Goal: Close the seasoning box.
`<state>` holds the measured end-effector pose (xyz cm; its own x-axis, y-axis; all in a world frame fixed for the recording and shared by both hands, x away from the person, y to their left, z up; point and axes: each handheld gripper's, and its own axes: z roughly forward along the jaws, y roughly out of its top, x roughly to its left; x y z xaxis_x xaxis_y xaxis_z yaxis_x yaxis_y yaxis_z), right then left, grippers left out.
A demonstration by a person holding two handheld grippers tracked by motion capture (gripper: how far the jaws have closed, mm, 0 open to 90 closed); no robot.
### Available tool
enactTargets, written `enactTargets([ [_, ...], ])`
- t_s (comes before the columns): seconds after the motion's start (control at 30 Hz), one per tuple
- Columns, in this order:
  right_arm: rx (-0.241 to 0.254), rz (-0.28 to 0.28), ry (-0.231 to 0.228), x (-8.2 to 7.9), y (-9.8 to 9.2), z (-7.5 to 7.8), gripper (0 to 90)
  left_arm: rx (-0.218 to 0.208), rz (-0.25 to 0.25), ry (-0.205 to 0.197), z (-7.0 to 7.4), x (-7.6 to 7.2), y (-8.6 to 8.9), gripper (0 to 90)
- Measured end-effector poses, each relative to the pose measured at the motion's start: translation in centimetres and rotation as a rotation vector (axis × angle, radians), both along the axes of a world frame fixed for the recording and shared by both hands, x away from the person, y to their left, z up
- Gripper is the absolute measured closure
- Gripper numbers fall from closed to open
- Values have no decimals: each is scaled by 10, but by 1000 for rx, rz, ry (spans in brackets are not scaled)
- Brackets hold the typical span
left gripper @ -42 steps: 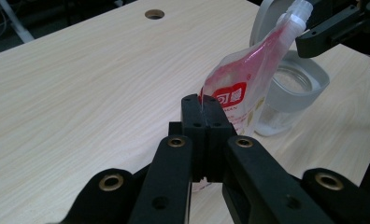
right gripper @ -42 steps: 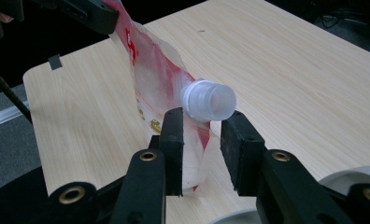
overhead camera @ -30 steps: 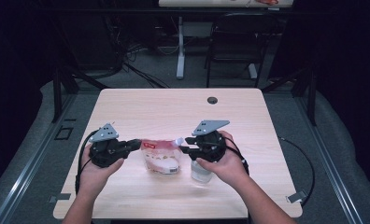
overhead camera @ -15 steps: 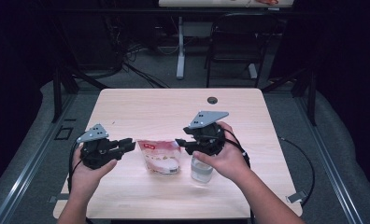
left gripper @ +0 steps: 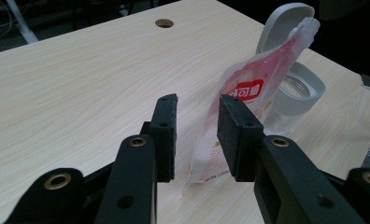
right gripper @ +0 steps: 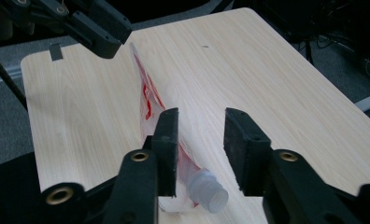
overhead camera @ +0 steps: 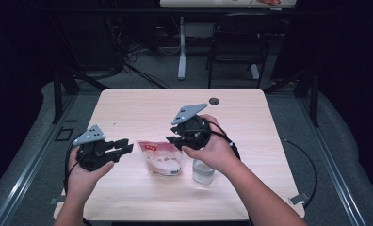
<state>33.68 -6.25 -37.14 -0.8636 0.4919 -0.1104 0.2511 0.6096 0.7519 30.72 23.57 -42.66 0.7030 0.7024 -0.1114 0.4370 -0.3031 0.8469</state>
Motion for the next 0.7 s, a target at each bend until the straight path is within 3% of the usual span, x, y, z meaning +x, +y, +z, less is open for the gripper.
enactTargets([
  [0.23,-44,34,-5,4,13,1,742,2,13,20,-3,2,5,679],
  [0.7,-58,106,20,10,39,0,755,-16,37,23,-4,3,17,664],
])
